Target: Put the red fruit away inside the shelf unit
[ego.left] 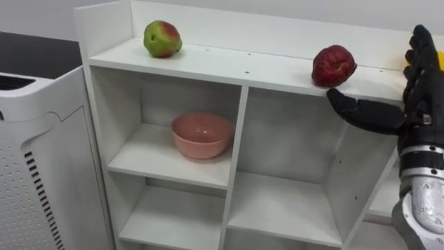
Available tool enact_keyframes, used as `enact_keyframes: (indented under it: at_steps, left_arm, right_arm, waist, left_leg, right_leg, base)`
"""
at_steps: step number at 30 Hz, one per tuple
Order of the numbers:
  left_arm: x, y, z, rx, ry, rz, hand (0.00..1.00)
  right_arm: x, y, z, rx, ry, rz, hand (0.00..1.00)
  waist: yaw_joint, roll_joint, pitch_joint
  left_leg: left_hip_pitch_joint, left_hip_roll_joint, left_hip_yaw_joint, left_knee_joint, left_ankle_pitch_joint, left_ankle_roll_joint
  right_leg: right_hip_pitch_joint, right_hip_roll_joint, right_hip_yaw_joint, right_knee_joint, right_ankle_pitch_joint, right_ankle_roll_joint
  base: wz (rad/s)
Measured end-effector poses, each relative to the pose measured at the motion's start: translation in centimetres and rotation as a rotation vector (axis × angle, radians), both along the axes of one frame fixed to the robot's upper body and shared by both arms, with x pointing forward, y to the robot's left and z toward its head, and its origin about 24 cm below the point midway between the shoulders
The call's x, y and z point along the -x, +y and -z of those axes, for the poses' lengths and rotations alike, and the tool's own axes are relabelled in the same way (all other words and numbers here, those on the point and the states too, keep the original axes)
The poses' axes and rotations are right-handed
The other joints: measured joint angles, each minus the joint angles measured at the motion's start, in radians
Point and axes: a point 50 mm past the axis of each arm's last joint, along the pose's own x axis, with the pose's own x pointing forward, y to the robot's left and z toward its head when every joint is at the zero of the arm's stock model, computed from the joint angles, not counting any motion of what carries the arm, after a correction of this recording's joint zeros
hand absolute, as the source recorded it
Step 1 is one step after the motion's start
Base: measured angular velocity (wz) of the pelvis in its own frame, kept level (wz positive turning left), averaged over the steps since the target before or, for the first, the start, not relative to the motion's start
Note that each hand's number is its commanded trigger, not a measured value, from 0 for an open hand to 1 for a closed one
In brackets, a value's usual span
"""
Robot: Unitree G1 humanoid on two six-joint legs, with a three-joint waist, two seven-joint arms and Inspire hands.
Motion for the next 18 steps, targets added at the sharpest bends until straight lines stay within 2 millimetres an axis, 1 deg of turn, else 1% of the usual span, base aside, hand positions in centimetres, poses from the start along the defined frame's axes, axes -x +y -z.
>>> enact_keyframes:
  at_steps: [6, 8, 15, 18]
  left_arm:
    - [-0.83, 0.52, -0.24, -0.002, -0.013, 0.012, 0.0]
    - [-0.96, 0.6, -0.3, -0.005, -0.018, 0.015, 0.0]
    - [-0.88, 0.66, -0.32, 0.004, -0.01, 0.022, 0.0]
    - [-0.83, 0.89, -0.4, 0.002, -0.004, 0.037, 0.0]
  right_arm:
    - [-0.28, -0.03, -0.27, 0.018, 0.012, -0.018, 0.0]
    - [-0.65, 0.17, -0.35, 0.016, 0.022, -0.04, 0.0]
    - [-0.87, 0.28, -0.87, 0.075, 0.037, -0.083, 0.0]
    - [-1.0, 0.54, -0.89, 0.112, 0.05, -0.101, 0.0]
  waist:
    - [0.005, -0.009, -0.0005]
    - [0.006, -0.01, -0.0007]
    - [0.007, -0.012, -0.0002]
    - [0.008, -0.02, 0.0002]
  left_leg:
    - [0.002, 0.001, -0.009, -0.005, 0.001, -0.002]
    - [0.004, 0.001, -0.014, -0.005, 0.001, -0.002]
    - [0.001, 0.001, -0.017, -0.005, 0.002, -0.002]
    - [0.002, 0.001, -0.024, -0.005, 0.002, -0.002]
  right_leg:
    - [-0.001, 0.003, 0.004, 0.0, 0.0, 0.0]
    - [-0.005, 0.003, 0.007, 0.0, 0.0, 0.0]
    - [-0.007, 0.003, -0.001, 0.001, 0.001, -0.001]
    - [-0.004, 0.004, -0.006, 0.0, 0.001, -0.001]
  base:
    - [-0.04]
    - [-0.14]
    - [-0.02]
    - [0.08]
